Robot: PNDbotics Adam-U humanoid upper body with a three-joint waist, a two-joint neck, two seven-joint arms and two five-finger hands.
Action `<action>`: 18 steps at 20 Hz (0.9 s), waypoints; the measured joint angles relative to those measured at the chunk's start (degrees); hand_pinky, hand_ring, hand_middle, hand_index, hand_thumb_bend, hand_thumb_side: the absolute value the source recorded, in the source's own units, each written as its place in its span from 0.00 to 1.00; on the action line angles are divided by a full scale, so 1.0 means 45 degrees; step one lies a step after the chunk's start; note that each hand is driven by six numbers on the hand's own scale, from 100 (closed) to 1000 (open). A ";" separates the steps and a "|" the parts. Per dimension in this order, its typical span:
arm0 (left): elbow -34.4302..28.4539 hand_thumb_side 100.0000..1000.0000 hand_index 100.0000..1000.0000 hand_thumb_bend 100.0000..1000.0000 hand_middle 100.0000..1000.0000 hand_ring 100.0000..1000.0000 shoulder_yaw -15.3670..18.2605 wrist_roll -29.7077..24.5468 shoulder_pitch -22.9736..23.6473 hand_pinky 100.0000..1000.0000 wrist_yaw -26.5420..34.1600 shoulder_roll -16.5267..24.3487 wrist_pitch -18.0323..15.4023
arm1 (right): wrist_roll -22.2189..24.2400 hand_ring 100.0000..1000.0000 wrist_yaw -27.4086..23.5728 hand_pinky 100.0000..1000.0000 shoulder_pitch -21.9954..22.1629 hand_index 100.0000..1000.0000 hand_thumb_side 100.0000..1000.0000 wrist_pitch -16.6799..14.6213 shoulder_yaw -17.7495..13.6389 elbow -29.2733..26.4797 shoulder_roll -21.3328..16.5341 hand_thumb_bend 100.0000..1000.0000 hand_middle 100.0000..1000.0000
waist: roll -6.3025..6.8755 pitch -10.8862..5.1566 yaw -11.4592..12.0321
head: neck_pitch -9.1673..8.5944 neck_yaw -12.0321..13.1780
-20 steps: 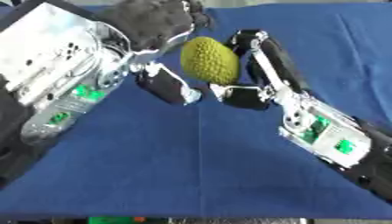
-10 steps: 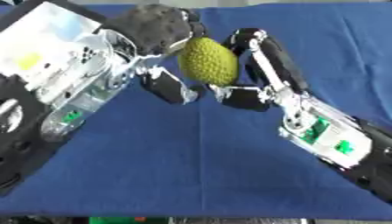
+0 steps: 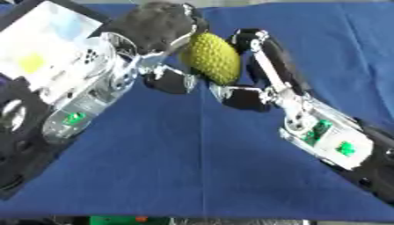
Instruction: Pick up the objects with one hand, pass them to the other hand, and then place them into the box on the other side of the table.
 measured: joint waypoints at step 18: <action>0.0017 0.16 0.31 0.00 0.37 0.53 -0.0193 0.0651 -0.0016 0.72 0.2014 0.0144 0.0295 | 0.1320 0.72 0.1123 0.30 0.0356 0.87 0.38 0.1958 -0.0069 -0.0116 -0.0128 0.79 0.82 | 0.0010 -0.0003 -0.0042 | 0.0021 -0.0036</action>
